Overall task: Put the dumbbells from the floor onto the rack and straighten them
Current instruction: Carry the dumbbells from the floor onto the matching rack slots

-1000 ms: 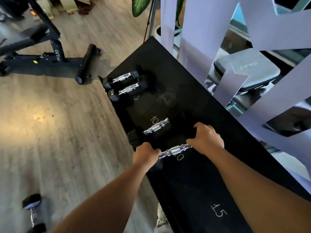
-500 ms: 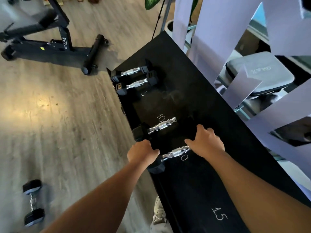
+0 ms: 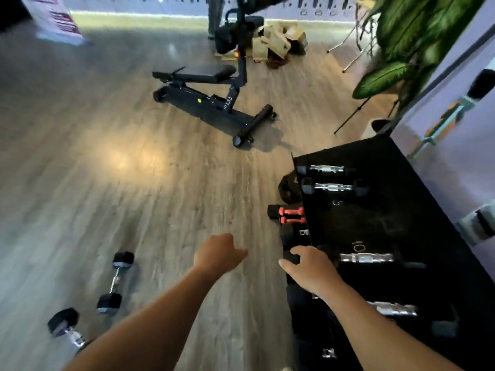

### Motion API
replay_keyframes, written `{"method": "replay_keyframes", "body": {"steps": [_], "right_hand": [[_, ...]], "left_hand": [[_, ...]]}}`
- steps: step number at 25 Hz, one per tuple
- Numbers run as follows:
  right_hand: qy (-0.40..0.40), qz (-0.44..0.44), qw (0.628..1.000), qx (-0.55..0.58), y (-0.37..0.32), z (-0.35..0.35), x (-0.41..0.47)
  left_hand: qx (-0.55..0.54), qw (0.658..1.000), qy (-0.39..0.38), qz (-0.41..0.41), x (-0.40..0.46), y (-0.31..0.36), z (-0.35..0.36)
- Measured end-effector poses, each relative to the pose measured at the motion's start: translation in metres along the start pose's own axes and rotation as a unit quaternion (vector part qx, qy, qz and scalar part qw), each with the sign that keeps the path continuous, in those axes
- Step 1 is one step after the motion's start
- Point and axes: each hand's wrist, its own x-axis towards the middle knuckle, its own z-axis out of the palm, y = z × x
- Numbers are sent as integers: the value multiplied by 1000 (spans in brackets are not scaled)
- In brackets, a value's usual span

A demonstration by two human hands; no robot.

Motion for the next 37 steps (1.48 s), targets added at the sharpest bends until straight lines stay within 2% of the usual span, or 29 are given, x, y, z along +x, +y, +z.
{"method": "replay_keyframes", "body": {"steps": [7,11,18,25,29,37], "right_hand": [[-100,-150,982,-54,-216,61,1],[-145,-225,961,-72,-301,94,14],[-203,-349,906,-127,-425,133,63],[-260,-444,833,-202,-530,148,104],[-286,-457,809,-235,-573,181,122],[-306,-457,774,-314,-655,277,174]], "left_hand": [[-51,987,78,-129,-41,-192,-109],[-100,966,119,-208,-58,-264,-145],[-180,901,179,-351,-56,-331,-179],[-212,843,231,-437,-55,-358,-211],[-241,820,220,-470,-43,-391,-209],[-299,786,200,-502,9,-504,-203]]}}
